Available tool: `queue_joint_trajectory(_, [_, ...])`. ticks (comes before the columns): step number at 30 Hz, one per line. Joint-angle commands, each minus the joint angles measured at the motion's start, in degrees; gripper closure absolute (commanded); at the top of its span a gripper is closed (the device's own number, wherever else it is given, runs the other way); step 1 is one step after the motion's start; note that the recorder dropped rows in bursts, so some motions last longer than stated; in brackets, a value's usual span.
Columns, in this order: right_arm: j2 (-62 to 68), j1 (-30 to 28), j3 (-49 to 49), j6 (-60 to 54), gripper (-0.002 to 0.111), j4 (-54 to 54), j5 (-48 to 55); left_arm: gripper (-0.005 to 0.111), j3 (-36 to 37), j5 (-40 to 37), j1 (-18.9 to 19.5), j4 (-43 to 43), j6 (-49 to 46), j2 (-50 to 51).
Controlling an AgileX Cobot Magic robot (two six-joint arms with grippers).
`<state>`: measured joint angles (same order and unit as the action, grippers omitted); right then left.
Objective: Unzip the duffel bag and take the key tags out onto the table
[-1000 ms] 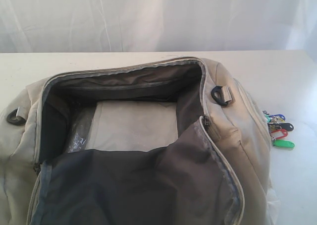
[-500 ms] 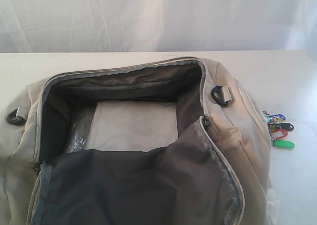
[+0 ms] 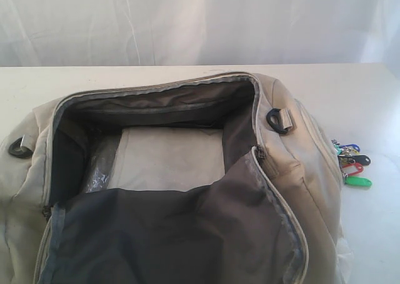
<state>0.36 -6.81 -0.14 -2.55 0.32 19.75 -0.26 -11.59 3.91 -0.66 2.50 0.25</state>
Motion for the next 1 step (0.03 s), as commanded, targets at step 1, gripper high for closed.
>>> queue_joint_trajectory(1, [-0.36,0.1,0.14,-0.15,0.108,0.08,-0.28,0.107,0.26,0.07,0.01,-0.15,0.28,-0.25])
